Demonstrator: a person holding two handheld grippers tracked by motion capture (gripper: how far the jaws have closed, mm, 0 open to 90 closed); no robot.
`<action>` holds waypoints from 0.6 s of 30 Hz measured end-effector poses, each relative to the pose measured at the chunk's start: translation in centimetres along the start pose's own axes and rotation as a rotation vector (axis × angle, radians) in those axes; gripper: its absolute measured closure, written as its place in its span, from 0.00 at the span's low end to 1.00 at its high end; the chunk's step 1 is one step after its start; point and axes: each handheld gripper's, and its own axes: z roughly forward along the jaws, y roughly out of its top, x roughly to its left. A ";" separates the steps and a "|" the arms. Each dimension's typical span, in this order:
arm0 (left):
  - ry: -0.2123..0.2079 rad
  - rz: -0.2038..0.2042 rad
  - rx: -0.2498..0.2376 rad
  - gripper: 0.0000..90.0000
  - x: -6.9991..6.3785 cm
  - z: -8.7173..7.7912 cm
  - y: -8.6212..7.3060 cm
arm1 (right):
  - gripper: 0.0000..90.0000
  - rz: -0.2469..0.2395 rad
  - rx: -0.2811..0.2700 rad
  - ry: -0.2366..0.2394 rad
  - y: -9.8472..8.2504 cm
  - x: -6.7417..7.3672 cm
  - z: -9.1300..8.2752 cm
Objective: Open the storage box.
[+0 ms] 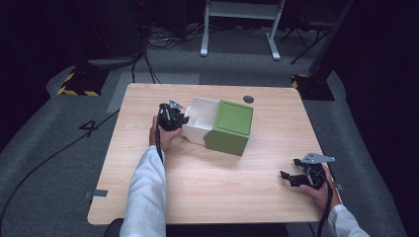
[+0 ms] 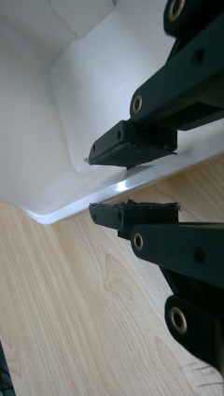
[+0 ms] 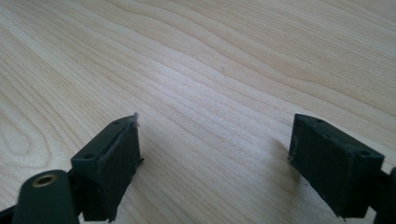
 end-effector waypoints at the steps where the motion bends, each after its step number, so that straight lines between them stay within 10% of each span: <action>1: 0.000 -0.002 0.002 0.78 0.1 0.0 0.0 | 0.18 0.000 0.000 0.000 0.0 0.0 0.0; 18: -0.003 -0.037 -0.047 0.58 1.0 -1.5 0.2 | 0.18 0.000 0.000 0.000 0.0 0.0 0.0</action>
